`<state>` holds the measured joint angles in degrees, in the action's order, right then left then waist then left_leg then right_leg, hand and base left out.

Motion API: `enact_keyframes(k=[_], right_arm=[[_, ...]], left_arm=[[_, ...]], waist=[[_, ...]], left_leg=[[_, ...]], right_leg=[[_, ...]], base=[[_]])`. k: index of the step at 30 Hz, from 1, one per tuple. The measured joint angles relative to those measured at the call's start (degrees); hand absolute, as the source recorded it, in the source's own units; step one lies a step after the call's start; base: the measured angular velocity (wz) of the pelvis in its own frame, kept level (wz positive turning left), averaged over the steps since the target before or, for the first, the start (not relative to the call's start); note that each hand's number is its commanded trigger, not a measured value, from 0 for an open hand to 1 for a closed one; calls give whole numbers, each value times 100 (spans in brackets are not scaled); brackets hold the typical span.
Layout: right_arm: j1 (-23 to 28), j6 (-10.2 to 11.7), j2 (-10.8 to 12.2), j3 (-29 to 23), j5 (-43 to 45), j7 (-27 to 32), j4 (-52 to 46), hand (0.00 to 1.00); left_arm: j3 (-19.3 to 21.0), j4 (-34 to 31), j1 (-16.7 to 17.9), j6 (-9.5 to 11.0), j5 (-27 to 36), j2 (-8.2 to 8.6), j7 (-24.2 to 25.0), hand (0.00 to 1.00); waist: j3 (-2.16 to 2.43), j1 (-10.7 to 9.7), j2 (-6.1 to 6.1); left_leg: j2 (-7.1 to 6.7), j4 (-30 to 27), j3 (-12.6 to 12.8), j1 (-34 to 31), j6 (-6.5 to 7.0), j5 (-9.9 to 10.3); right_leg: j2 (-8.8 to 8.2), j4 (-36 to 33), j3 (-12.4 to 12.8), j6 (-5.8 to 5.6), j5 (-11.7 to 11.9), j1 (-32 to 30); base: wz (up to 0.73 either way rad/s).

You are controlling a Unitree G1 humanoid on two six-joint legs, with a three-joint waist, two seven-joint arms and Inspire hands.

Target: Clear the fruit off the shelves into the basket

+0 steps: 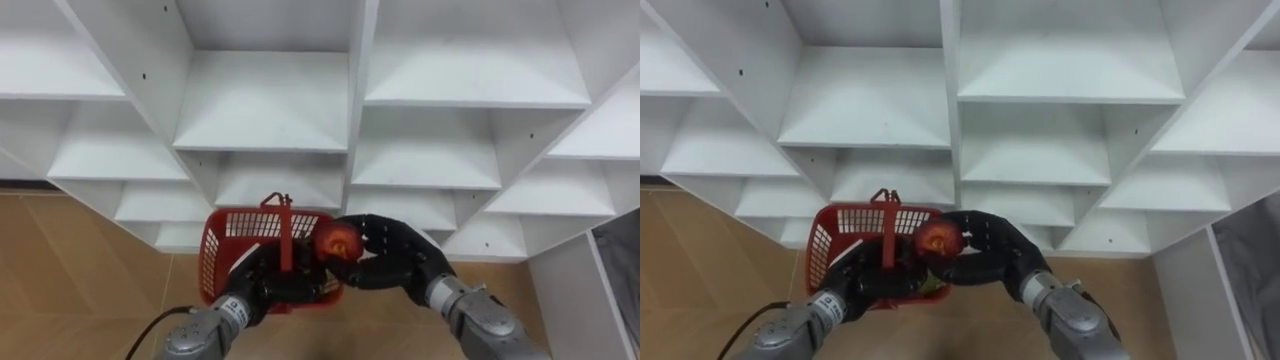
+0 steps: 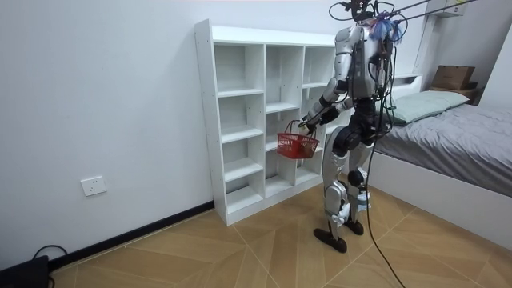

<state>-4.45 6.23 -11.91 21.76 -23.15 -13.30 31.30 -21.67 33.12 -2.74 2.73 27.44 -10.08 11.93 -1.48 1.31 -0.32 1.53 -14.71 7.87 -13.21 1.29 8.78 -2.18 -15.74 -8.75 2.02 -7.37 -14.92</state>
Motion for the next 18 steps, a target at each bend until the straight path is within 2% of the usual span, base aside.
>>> enact_keyframes(k=[10,18], right_arm=[[7,-1,55,-247,-109,175,179,100],[8,-5,46,-289,-160,322,266,100]], left_arm=[[23,-71,2,0,-3,97,136,100],[120,-71,0,0,-1,174,275,100]], waist=[[53,-17,61],[59,-6,54]], left_leg=[[2,-1,20,3,0,-1],[1,-3,19,33,0,-1]], right_leg=[[-1,1,0,1,1,6],[-5,13,2,1,1,13]], base=[[0],[0]])
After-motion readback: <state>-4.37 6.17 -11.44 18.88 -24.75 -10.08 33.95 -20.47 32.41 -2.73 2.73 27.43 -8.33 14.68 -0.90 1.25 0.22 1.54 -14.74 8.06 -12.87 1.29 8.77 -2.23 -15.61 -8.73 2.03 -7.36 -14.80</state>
